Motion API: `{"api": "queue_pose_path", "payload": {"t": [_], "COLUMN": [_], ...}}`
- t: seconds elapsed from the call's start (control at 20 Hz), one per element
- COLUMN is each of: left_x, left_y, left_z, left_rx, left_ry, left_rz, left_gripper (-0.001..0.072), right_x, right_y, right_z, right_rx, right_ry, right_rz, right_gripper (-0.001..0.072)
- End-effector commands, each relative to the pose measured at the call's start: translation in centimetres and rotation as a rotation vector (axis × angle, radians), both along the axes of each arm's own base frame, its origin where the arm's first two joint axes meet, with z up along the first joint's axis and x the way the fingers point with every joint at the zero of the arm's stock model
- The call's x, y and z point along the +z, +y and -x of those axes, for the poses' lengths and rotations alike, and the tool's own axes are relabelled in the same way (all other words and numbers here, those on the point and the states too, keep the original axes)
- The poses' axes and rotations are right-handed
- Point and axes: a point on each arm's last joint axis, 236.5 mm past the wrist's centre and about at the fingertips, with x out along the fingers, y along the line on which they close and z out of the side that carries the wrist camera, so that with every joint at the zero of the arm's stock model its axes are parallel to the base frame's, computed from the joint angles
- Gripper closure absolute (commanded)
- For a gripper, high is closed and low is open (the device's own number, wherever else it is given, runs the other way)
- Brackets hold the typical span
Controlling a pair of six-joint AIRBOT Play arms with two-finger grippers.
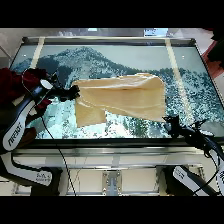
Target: Fold the shirts.
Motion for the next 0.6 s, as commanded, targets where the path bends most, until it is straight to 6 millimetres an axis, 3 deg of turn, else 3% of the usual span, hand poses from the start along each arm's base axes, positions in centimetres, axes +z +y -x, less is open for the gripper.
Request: {"api": "queue_pose_path", "payload": {"t": [0.0,0.1,0.2,0.3,0.4,0.5,0.55], "left_x": [0.0,0.0,0.0,0.7,3.9,10.7,15.3], "left_y": [0.0,0.0,0.0,0.0,-0.3,-0.5,-0.5], "left_z": [0.0,0.0,0.0,-0.4,-1.4,-2.1,-1.8], "left_rx": [-0.001,-0.003,-0.015,-0.024,-0.067,-0.149,-0.199], "left_ry": [-0.002,-0.003,-0.009,-0.026,-0.099,-0.232,-0.325], "left_rz": [-0.001,-0.002,-0.008,-0.011,-0.017,-0.036,-0.060], "left_gripper": [0.0695,0.0695,0.0695,0.0695,0.0696,0.0696,0.0696], "right_x": [-1.4,-1.8,-1.3,1.2,7.0,14.7,19.1], "right_y": [0.1,0.6,0.7,1.1,2.0,2.0,2.1], "right_z": [-0.4,-0.8,-1.7,-3.6,-6.4,-7.9,-7.6], "right_rx": [-0.028,-0.018,-0.025,0.013,0.096,0.194,0.253], "right_ry": [0.027,0.024,-0.013,-0.125,-0.342,-0.566,-0.671], "right_rz": [0.025,0.053,0.064,0.055,0.052,0.142,0.217], "right_gripper": [0.0255,0.0408,0.0642,0.0678,0.0680,0.0682,0.0682]}}
